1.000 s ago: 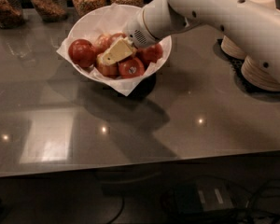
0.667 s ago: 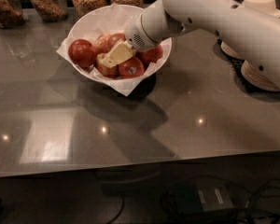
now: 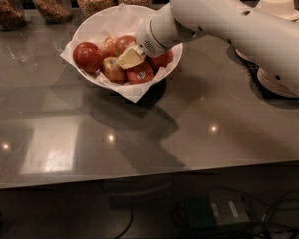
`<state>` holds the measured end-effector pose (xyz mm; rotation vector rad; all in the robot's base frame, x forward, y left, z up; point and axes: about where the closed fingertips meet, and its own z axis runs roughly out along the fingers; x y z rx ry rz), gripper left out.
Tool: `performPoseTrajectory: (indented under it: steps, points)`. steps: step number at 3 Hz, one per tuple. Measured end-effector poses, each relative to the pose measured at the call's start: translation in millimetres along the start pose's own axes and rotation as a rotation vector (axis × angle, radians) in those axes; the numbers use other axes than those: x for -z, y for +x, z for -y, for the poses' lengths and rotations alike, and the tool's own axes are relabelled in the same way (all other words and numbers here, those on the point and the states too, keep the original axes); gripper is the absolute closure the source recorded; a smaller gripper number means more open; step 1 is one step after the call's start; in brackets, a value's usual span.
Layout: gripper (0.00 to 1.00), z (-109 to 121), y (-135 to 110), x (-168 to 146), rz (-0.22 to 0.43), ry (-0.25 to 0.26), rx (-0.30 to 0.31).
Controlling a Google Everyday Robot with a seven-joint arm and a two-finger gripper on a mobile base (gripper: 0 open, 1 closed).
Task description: Pick apple from white bowl
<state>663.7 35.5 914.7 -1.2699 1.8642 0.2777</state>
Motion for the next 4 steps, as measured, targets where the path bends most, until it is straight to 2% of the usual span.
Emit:
performPoseTrajectory:
  steps: [1, 2, 3, 4]
  points:
    - [0.78, 2, -4, 5, 0.007, 0.008, 0.005]
    - [0.99, 2, -21, 23, 0.030, 0.009, 0.020]
    - [1.00, 0, -38, 48, 0.086, -0.029, 0.035]
    - [1.00, -6, -44, 81, 0.182, -0.134, 0.030]
